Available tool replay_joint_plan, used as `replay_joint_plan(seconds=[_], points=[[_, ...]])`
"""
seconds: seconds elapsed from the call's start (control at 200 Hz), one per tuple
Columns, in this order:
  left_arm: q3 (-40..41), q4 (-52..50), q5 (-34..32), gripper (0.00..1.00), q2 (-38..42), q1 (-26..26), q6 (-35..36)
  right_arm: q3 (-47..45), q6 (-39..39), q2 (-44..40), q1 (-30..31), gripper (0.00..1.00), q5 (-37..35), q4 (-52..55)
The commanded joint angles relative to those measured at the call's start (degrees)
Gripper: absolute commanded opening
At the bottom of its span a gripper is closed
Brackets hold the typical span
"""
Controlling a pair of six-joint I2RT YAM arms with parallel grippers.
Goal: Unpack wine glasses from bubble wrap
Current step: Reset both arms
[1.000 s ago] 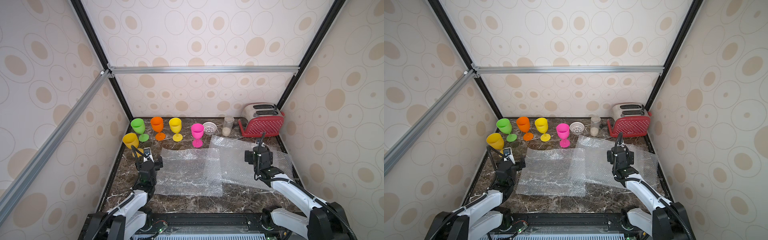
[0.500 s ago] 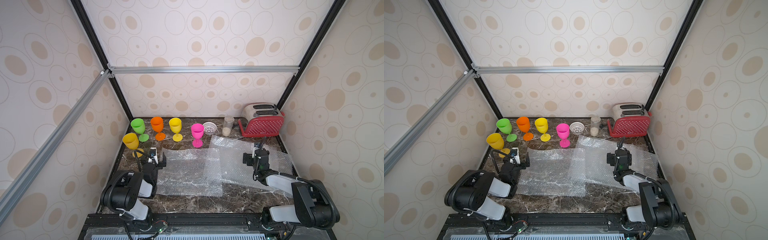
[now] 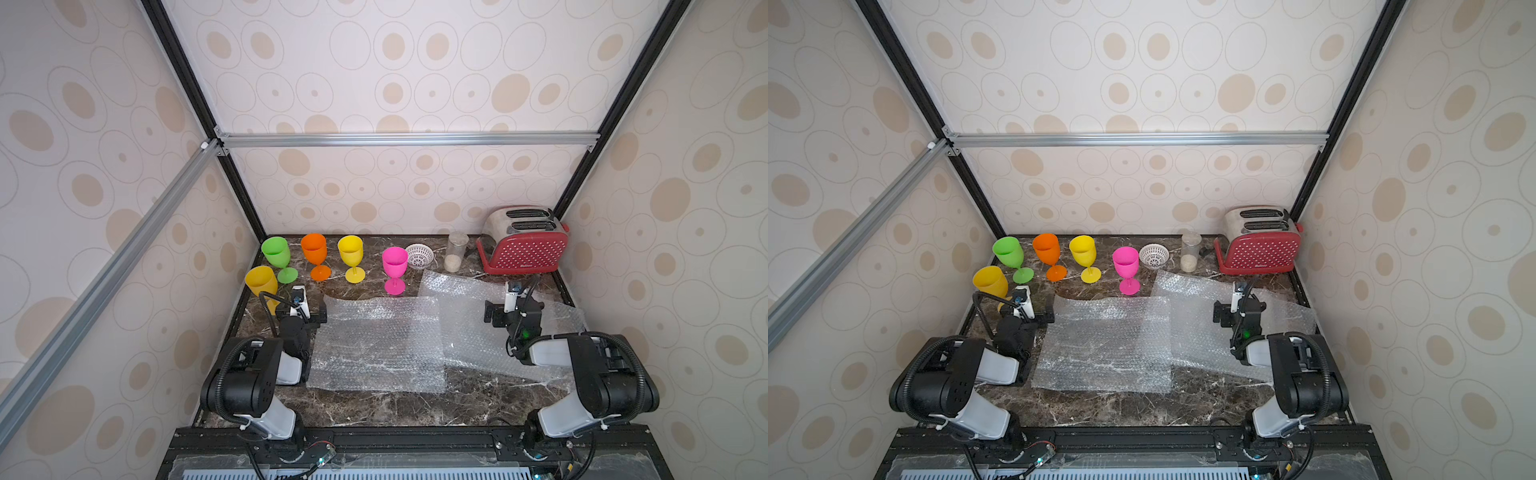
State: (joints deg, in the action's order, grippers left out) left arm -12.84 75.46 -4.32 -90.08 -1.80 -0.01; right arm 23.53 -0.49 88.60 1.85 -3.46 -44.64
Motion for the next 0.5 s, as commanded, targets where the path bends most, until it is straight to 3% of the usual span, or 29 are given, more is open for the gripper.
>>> replay_joint_plan(seconds=[0.0,0.495], points=[[-0.78,-0.01,1.24,0.98,-0.01,0.38,-0.26,0.85,-0.18,-0.87,-0.04,1.0,1.0,-0.07],[-0.7,0.15,1.24,0.98,0.01,0.37,-0.25,1.26,-0.21,-0.29,-0.05,1.0,0.99,0.09]])
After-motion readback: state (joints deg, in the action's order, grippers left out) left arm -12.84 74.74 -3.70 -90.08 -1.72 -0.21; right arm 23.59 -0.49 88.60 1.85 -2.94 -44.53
